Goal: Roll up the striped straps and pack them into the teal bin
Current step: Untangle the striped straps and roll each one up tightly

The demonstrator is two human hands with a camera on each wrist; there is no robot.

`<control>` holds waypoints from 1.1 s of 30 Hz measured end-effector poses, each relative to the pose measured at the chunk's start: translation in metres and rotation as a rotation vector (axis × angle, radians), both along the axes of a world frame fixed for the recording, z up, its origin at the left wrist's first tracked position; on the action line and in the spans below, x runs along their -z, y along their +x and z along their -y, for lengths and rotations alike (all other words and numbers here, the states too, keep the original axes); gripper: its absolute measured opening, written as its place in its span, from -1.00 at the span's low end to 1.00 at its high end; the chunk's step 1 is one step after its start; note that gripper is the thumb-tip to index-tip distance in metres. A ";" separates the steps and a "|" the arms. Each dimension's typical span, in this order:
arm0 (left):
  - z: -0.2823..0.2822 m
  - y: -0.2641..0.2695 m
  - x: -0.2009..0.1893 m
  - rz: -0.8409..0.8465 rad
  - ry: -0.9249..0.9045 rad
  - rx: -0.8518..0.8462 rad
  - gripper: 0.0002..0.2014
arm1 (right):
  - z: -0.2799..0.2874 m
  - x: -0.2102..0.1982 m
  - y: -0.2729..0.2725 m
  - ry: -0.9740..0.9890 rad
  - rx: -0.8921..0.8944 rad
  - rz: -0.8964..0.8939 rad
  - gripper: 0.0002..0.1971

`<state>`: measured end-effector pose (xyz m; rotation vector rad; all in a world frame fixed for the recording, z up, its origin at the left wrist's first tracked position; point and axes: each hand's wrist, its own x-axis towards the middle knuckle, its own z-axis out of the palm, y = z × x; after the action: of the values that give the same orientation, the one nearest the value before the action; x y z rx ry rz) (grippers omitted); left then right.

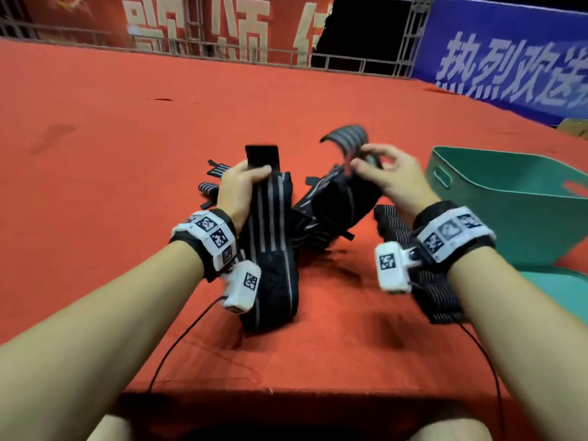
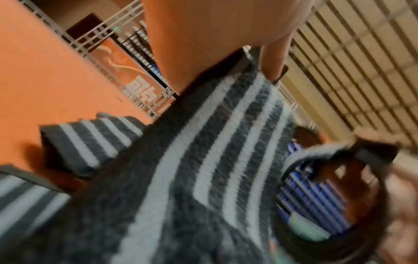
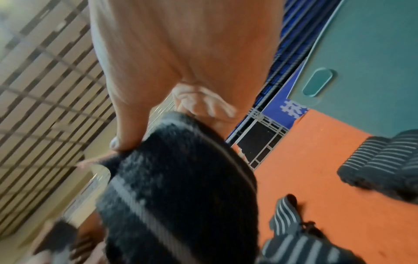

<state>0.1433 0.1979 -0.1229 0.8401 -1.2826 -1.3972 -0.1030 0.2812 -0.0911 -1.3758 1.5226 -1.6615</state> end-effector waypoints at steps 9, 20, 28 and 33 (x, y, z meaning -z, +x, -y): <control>-0.032 -0.009 -0.011 0.362 -0.277 0.514 -0.85 | 0.008 0.021 0.050 0.027 -0.115 0.000 -0.84; -0.030 0.005 -0.011 0.083 -0.152 0.385 -0.69 | 0.002 0.000 0.049 -0.077 -0.088 -0.037 -0.86; -0.038 -0.002 -0.007 0.068 -0.151 0.249 -0.75 | 0.010 0.002 0.050 -0.025 0.055 -0.287 -0.81; -0.039 -0.003 -0.005 0.115 -0.117 0.220 -0.79 | 0.007 0.007 0.049 -0.014 0.000 -0.342 -0.81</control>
<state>0.1405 0.2373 -0.1180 0.7248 -1.5678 -1.4458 -0.0540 0.2742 -0.0982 -1.7363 1.6950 -1.4932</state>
